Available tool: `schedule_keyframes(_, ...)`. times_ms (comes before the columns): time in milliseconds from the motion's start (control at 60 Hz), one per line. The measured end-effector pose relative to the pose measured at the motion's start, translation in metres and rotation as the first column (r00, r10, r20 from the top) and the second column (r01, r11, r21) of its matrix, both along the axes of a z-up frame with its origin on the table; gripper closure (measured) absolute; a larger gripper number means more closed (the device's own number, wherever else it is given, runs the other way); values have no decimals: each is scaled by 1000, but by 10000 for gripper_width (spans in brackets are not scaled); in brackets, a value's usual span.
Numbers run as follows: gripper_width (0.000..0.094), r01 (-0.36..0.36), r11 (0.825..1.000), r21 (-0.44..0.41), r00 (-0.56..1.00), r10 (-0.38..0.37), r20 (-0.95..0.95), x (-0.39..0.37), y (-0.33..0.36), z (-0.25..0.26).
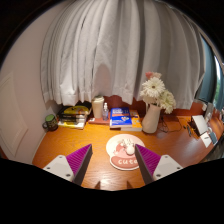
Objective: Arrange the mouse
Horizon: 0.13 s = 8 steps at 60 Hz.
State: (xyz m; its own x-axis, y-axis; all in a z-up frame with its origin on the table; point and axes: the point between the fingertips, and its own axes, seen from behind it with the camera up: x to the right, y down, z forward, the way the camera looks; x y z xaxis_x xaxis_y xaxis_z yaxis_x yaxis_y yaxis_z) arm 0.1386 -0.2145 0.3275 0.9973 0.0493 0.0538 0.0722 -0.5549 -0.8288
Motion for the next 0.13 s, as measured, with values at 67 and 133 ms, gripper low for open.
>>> schedule_keyframes(67, 76, -6, 1000, -4, 1000, 6, -6, -8, -10, -3)
schedule_keyframes(133, 76, -12, 1000, -5, 1000, 12, -13, -15, -19, -4)
